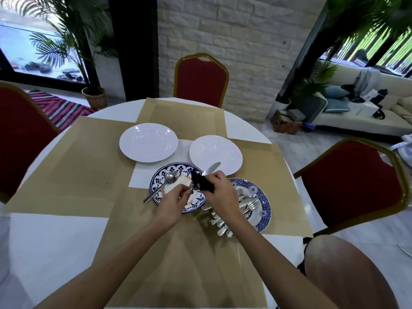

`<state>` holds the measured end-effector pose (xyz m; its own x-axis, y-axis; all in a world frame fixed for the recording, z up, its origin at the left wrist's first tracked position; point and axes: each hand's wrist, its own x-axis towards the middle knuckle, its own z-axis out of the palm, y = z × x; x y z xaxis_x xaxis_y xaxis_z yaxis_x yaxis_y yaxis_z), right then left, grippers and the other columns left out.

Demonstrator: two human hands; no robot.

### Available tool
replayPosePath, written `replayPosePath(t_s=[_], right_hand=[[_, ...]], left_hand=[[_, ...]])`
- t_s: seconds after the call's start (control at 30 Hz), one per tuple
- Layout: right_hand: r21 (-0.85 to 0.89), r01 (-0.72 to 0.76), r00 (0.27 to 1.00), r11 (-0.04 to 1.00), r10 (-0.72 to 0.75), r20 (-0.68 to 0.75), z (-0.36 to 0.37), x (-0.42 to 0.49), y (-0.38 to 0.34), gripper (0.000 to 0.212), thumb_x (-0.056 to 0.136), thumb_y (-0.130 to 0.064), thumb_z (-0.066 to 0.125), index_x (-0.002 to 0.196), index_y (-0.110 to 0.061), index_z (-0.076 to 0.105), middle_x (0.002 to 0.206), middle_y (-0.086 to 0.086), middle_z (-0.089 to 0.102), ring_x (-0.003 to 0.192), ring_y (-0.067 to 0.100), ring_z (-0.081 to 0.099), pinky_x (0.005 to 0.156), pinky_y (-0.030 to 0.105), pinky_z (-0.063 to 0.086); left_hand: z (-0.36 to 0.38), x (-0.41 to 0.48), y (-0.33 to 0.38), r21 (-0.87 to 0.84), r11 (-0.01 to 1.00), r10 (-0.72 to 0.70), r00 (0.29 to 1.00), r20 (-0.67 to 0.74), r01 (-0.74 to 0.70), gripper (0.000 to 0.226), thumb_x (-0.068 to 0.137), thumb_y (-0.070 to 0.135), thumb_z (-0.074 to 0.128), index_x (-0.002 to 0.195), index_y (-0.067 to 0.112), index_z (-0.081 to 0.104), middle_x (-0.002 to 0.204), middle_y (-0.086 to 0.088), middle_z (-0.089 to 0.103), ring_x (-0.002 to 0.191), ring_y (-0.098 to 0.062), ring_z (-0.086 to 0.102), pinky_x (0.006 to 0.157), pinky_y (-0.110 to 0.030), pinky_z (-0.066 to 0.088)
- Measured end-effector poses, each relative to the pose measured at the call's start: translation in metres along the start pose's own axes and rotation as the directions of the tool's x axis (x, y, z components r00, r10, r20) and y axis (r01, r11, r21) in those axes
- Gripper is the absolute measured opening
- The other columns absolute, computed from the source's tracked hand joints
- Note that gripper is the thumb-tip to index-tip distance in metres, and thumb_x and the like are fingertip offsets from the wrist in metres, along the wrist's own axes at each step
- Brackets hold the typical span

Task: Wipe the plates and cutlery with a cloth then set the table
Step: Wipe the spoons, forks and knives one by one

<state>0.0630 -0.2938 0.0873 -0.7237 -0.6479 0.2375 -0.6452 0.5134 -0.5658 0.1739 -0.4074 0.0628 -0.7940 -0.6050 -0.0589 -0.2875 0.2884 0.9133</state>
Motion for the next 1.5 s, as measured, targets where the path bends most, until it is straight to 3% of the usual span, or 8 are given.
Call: replayPosePath(t_s=[0.27,0.5,0.63,0.77,0.97,1.2,1.4,1.5], right_hand=[[0.011,-0.271,0.952,0.962,0.270,-0.147,-0.022,0.033,0.018,0.027,0.087,-0.026,0.064,0.114,-0.021,0.068,0.102,-0.002,0.056,0.086,0.021,0.059,0.060,0.028,0.039],[-0.013,-0.014,0.999,1.000,0.013,-0.036,-0.001,-0.002,0.007,0.032,0.085,-0.020,0.067,0.116,-0.021,0.065,0.105,-0.003,0.055,0.090,0.016,0.056,0.065,0.030,0.044],[0.080,-0.186,0.969,0.979,0.196,-0.150,-0.011,0.015,0.018,0.026,0.088,-0.033,0.065,0.112,-0.023,0.067,0.111,-0.004,0.059,0.092,0.011,0.058,0.069,0.030,0.050],[0.439,-0.450,0.863,0.778,0.506,-0.012,-0.037,0.034,0.031,0.034,0.085,-0.039,0.070,0.112,-0.021,0.063,0.099,0.000,0.067,0.089,0.021,0.065,0.076,0.036,0.055],[0.689,-0.579,0.777,0.436,0.553,0.302,-0.050,0.027,0.030,0.042,0.075,-0.018,0.082,0.111,-0.007,0.061,0.083,0.009,0.064,0.061,0.019,0.064,0.062,0.042,0.059],[0.848,-0.480,0.702,0.225,0.678,0.218,-0.020,0.022,0.016,0.032,0.076,-0.012,0.076,0.104,-0.013,0.061,0.089,0.013,0.061,0.075,0.029,0.060,0.056,0.043,0.059],[0.906,-0.411,0.644,0.102,0.735,0.210,0.001,0.010,0.007,0.028,0.077,-0.012,0.076,0.102,-0.016,0.062,0.093,0.010,0.062,0.084,0.029,0.063,0.069,0.060,0.057],[0.907,-0.409,0.649,0.103,0.731,0.211,0.008,-0.001,0.008,0.028,0.078,-0.016,0.076,0.103,-0.017,0.064,0.096,0.011,0.065,0.091,0.032,0.065,0.074,0.062,0.055]], left_hand=[[-0.005,-0.012,-0.007,-0.038,0.998,0.043,0.999,0.011,-0.043,0.016,0.097,0.029,0.050,0.086,0.025,0.061,0.051,0.012,0.042,0.053,-0.010,0.034,0.054,-0.029,0.026],[-0.003,-0.011,-0.001,-0.059,0.997,0.050,0.999,0.010,-0.050,0.017,0.098,0.028,0.048,0.089,0.022,0.061,0.052,0.019,0.049,0.052,-0.008,0.035,0.054,-0.028,0.028],[-0.008,-0.013,-0.001,-0.069,0.997,0.043,0.997,0.066,-0.038,0.017,0.098,0.027,0.049,0.087,0.023,0.061,0.051,0.014,0.044,0.053,-0.009,0.032,0.053,-0.028,0.024],[-0.014,-0.010,0.001,-0.095,0.995,0.050,0.993,0.106,-0.040,0.014,0.097,0.024,0.052,0.088,0.021,0.062,0.052,0.018,0.049,0.051,-0.003,0.035,0.052,-0.025,0.028],[-0.030,0.007,0.001,0.303,0.948,0.046,0.981,0.187,-0.102,0.014,0.095,0.040,0.050,0.086,0.036,0.059,0.064,0.011,0.062,0.054,-0.002,0.049,0.053,-0.023,0.035],[-0.001,0.021,-0.010,0.421,0.903,-0.014,0.983,-0.182,0.091,0.025,0.094,0.042,0.050,0.104,0.022,0.062,0.108,-0.003,0.064,0.105,-0.026,0.055,0.090,-0.042,0.044],[0.020,0.017,0.034,-0.429,0.692,-0.706,0.670,-0.231,0.581,0.073,0.086,0.036,0.066,0.139,0.006,0.025,0.144,-0.025,0.024,0.132,-0.037,0.031,0.103,-0.040,0.035],[0.022,0.023,0.040,-0.777,0.452,-0.646,0.761,0.053,0.438,0.041,0.095,0.025,0.056,0.125,-0.002,0.047,0.105,-0.015,0.062,0.090,-0.015,0.068,0.073,-0.025,0.049]])
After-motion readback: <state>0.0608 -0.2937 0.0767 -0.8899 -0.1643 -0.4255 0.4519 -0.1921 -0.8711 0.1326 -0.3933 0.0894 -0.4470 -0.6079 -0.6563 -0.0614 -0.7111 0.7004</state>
